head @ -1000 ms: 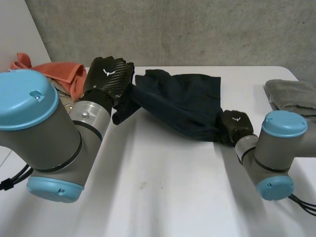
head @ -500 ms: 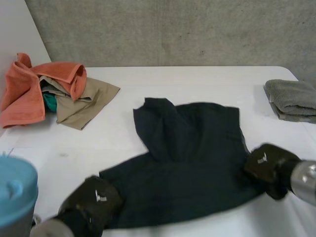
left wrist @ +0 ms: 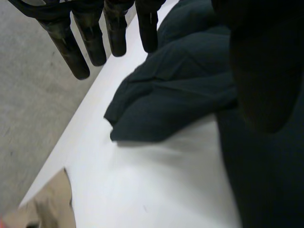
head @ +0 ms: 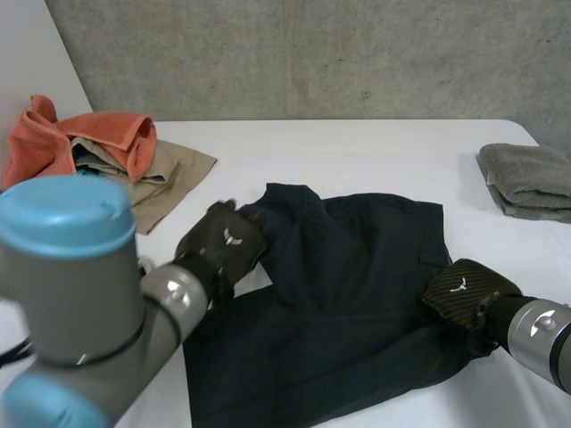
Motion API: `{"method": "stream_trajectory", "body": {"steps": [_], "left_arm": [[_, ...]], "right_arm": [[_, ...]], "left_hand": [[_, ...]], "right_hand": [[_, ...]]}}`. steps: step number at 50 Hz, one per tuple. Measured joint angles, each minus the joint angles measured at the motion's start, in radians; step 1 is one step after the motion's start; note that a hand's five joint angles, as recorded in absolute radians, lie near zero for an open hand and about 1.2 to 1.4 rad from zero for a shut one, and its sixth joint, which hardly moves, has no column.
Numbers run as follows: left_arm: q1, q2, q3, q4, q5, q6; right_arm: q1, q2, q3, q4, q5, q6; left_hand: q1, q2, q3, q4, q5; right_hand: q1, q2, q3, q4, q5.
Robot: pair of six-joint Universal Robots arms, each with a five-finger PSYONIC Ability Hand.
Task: Fold the laundry.
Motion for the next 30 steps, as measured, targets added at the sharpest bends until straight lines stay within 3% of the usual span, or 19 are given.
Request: {"method": "stream_trajectory", "body": {"steps": [6, 14, 20, 22, 23, 24, 26, 30], "left_arm": [[0.073, -0.231, 0.203, 0.055, 0.191, 0.029], [0.111, -0.484, 0.455, 0.059, 0.366, 0.045], [0.128, -0.581, 0.543, 0.058, 0.430, 0.065], [0.130, -0.602, 0.557, 0.059, 0.437, 0.068], [0.131, -0.611, 0.563, 0.060, 0.437, 0.069], [0.132, -0.614, 0.566, 0.061, 0.436, 0.069], [0.133, -0.624, 0.571, 0.063, 0.427, 0.070], [0.134, -0.626, 0.570, 0.065, 0.373, 0.072]], "right_arm": [[-0.001, 0.002, 0.018, -0.034, 0.000, 0.011], [-0.001, 0.011, 0.035, -0.062, 0.001, 0.011], [-0.002, 0.027, 0.043, -0.077, 0.001, 0.012], [-0.004, 0.033, 0.047, -0.082, 0.002, 0.012], [-0.006, 0.036, 0.048, -0.084, 0.002, 0.012], [-0.006, 0.037, 0.049, -0.085, 0.002, 0.012], [-0.009, 0.043, 0.053, -0.090, 0.002, 0.012], [-0.011, 0.051, 0.055, -0.096, 0.002, 0.011]], "left_hand": [[0.127, 0.124, 0.127, 0.125, 0.123], [0.216, 0.213, 0.222, 0.221, 0.217], [0.234, 0.236, 0.242, 0.243, 0.242], [0.438, 0.430, 0.418, 0.417, 0.408], [0.703, 0.656, 0.660, 0.657, 0.640], [0.703, 0.656, 0.660, 0.657, 0.640], [0.882, 0.899, 0.901, 0.897, 0.861], [0.882, 0.930, 0.930, 0.934, 0.870]], "right_hand": [[0.000, 0.000, 0.000, 0.000, 0.000], [0.000, 0.000, 0.000, 0.000, 0.000], [0.000, 0.000, 0.000, 0.000, 0.000], [0.000, 0.000, 0.000, 0.000, 0.000], [0.000, 0.000, 0.000, 0.000, 0.000], [0.000, 0.000, 0.000, 0.000, -0.001], [0.000, 0.000, 0.000, 0.000, 0.000], [0.000, 0.000, 0.000, 0.000, 0.000]]}}
